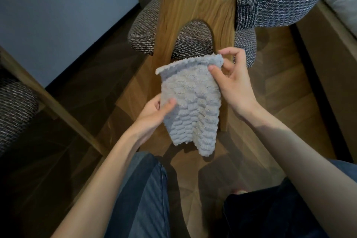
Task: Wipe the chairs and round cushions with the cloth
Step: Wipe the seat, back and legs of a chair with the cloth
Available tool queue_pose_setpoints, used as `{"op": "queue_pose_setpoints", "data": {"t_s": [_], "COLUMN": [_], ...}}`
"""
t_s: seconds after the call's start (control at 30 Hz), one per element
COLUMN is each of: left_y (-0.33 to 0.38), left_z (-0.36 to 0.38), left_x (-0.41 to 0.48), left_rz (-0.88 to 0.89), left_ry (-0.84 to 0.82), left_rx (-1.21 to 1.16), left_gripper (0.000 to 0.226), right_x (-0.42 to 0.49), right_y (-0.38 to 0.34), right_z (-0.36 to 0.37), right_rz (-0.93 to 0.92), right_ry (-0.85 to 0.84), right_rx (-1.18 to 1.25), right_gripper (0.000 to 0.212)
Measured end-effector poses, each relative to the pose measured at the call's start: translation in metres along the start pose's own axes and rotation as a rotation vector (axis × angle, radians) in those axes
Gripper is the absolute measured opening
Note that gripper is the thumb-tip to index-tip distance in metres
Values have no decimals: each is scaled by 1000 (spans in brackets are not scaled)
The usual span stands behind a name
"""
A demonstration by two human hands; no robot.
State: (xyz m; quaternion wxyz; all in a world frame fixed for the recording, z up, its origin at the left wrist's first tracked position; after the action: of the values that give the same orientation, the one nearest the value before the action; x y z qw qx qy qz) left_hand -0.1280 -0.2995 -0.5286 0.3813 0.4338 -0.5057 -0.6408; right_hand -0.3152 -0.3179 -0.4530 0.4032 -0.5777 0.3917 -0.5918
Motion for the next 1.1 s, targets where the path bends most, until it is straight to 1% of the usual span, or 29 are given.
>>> {"op": "queue_pose_setpoints", "data": {"t_s": [0.1,0.17,0.23,0.27,0.33,0.37,0.4,0.43,0.47,0.53,0.57,0.6,0.63,0.67,0.7,0.73,0.77,0.8,0.87,0.9,0.93,1.0,1.1], "left_y": [-10,-10,-6,-5,-4,-4,-5,-6,-7,-6,-5,-4,-3,-3,-2,-1,1,2,7,10,14,30,67], "left_z": [0,-2,-6,-9,-16,-18,-21,-21,-21,-24,-26,-30,-34,-37,-36,-34,-31,-28,-24,-23,-23,-27,-29], "left_x": [-4,-6,-6,-6,-5,-5,-5,-6,-7,-9,-9,-9,-9,-8,-7,-7,-6,-4,0,1,2,6,17], "left_rz": [-57,-44,-17,-23,-63,-81,-96,-112,-129,-143,-137,-125,-115,-105,-85,-46,7,62,161,188,203,226,328], "left_ry": [14,61,104,135,203,227,243,248,246,241,247,262,278,279,255,221,193,179,210,248,294,410,524], "left_rx": [73,54,24,-11,-99,-131,-148,-156,-157,-131,-91,-40,2,41,91,174,301,462,764,842,866,819,684], "left_gripper": [40,33,30,32,34,34,33,33,34,39,52,71,94,112,123,124,117,100,55,39,29,23,25], "right_x": [2,1,-5,-9,-18,-22,-24,-25,-25,-23,-21,-19,-18,-16,-15,-13,-12,-11,-10,-9,-6,2,16], "right_y": [5,14,26,29,35,37,39,41,42,44,44,43,41,36,33,30,28,27,26,25,21,10,-16], "right_z": [-6,-4,2,5,10,11,11,11,12,12,11,10,8,7,5,4,3,2,1,0,-2,-5,-7], "right_rz": [26,158,328,374,394,393,393,390,377,328,302,276,240,180,103,38,-2,-21,-39,-59,-96,-171,-217], "right_ry": [97,66,-93,-196,-390,-456,-496,-512,-513,-490,-473,-460,-456,-462,-473,-483,-488,-490,-495,-488,-470,-407,-229], "right_rx": [-55,-91,-109,-125,-174,-205,-230,-243,-259,-344,-414,-490,-576,-679,-791,-877,-926,-953,-1015,-1068,-1117,-1119,-911], "right_gripper": [27,35,57,71,100,110,115,115,109,84,68,53,43,37,35,33,31,29,24,23,21,19,10]}}
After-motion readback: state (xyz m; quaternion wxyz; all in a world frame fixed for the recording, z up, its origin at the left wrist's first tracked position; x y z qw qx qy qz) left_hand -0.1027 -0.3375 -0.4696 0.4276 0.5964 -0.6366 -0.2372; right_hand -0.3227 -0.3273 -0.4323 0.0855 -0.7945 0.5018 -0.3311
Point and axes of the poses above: each hand's wrist, its own x-axis towards the middle knuckle, its own z-axis out of the palm, y = z × x, the point moved 4 cm from there along x, towards the middle knuckle, and after that the axes turned 4 degrees about -z, right-handed, at the moved point
